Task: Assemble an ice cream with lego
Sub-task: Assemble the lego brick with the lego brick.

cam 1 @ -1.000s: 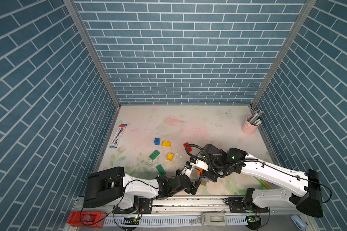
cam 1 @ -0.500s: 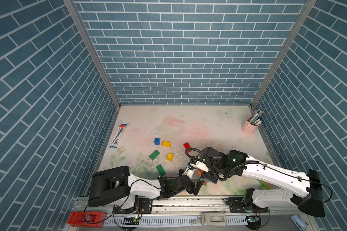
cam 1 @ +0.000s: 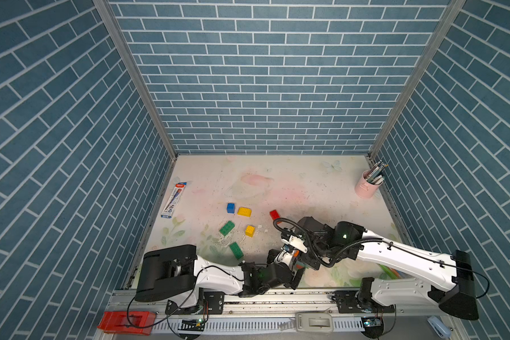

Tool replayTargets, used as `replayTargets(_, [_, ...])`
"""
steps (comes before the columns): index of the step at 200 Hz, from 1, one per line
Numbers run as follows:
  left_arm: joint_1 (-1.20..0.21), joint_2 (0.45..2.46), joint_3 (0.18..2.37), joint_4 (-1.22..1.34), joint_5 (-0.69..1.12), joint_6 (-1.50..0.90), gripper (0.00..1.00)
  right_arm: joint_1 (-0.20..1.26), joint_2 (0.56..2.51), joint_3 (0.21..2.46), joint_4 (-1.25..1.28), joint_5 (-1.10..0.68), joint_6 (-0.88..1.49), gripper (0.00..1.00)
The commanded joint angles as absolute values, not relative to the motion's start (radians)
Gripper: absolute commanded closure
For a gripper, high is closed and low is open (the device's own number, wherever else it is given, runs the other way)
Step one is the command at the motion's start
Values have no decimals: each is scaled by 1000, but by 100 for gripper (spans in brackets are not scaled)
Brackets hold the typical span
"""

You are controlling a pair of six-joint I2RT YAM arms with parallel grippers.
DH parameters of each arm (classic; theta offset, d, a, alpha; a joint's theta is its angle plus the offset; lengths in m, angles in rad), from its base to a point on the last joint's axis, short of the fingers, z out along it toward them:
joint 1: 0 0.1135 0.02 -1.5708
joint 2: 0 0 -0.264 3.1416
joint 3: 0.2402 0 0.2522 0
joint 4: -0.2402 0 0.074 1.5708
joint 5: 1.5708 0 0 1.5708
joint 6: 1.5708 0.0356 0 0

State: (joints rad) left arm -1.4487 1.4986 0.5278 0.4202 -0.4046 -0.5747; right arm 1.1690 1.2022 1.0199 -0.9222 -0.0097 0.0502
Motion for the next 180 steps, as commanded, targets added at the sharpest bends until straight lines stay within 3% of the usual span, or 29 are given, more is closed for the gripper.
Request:
replayTargets(1, [-1446,1511,553,378,-492,-600,0,1183,1201,998,-979,-2,120,100])
replayTargets(40, [-1448,1571,574,455,-489,-603,1,1183,1195,996,-979,7,123,100])
replayTargets(180, [-1451,1590,677,195,-739,-635,1,1182,1194,997,-981,26,127,100])
